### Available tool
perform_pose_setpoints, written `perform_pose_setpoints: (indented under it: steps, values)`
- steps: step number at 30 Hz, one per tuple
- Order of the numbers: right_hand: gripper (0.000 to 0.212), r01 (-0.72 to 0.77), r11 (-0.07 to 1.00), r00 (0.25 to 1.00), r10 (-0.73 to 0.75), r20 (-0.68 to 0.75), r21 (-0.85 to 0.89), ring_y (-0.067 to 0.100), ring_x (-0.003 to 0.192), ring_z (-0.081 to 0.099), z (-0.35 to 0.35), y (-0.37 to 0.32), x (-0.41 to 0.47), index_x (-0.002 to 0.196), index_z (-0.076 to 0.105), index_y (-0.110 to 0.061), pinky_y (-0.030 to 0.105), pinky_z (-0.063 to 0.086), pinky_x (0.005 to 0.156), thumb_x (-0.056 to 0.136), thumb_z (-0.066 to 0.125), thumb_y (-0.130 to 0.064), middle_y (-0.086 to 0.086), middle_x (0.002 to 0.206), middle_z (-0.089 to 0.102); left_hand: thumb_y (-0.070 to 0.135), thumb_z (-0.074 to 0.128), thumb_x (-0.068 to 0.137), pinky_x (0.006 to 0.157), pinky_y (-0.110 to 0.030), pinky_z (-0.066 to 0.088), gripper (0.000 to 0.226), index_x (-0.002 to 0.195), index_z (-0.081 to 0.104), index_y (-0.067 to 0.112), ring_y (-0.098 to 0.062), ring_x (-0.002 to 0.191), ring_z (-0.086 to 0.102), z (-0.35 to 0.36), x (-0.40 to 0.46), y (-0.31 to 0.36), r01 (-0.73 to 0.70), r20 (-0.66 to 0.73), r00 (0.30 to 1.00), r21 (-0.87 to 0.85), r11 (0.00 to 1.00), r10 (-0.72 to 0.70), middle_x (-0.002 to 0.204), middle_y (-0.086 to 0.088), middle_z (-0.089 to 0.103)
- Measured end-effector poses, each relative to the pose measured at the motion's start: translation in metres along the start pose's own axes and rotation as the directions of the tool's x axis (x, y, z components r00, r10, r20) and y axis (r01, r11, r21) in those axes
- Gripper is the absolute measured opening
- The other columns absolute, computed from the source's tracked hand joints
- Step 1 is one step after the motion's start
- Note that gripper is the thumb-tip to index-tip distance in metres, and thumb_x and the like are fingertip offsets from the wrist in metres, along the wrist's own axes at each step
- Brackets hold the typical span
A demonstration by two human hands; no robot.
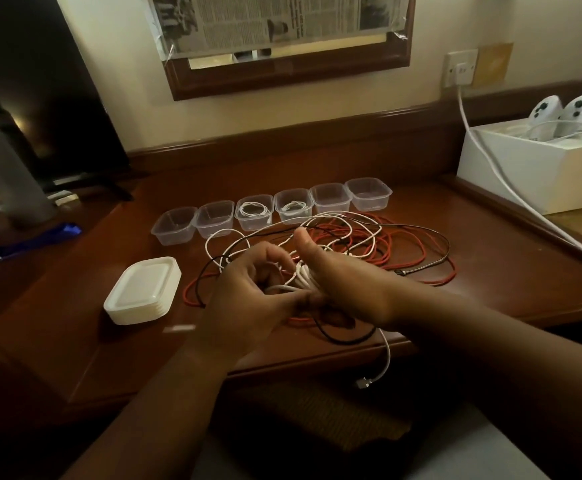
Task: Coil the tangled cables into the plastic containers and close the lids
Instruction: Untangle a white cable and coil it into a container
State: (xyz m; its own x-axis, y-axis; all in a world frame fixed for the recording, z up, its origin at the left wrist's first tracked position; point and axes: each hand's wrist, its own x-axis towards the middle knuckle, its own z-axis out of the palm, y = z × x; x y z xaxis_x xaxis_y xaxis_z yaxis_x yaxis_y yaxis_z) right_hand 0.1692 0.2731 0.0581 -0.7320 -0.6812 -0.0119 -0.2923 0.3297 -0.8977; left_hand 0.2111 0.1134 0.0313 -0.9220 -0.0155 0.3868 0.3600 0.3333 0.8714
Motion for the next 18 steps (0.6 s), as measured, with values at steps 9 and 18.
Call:
perform_pose_setpoints:
  steps: [9, 18]
  values:
    - [0.087, -0.028, 0.953, 0.984, -0.027, 0.174, 0.301, 0.026, 0.043, 0.054, -0.006, -0.001, 0.001, 0.046, 0.047, -0.008, 0.025, 0.040, 0.048, 0.083, 0.013, -0.079, 0.013, 0.043, 0.041, 0.035, 0.066, 0.081, 0.055, -0.017, 0.052, 0.037, 0.089, 0.061, -0.002, -0.012, 0.060, 0.070, 0.007, -0.006, 0.021, -0.091, 0.112, 0.989, -0.045, 0.995, 0.096, 0.067, -0.004, 0.072]
    - [0.062, 0.310, 0.938, 0.893, -0.231, -0.386, 0.155, 0.023, 0.057, 0.042, 0.005, -0.006, 0.017, 0.061, 0.049, -0.009, 0.044, 0.036, 0.060, 0.101, 0.028, -0.052, 0.007, 0.059, 0.044, 0.066, 0.059, 0.080, 0.049, -0.035, 0.042, 0.059, 0.065, 0.051, 0.009, -0.018, 0.052, 0.045, 0.006, 0.023, 0.009, -0.268, -0.113, 0.943, 0.298, 0.916, 0.313, 0.058, 0.003, 0.047]
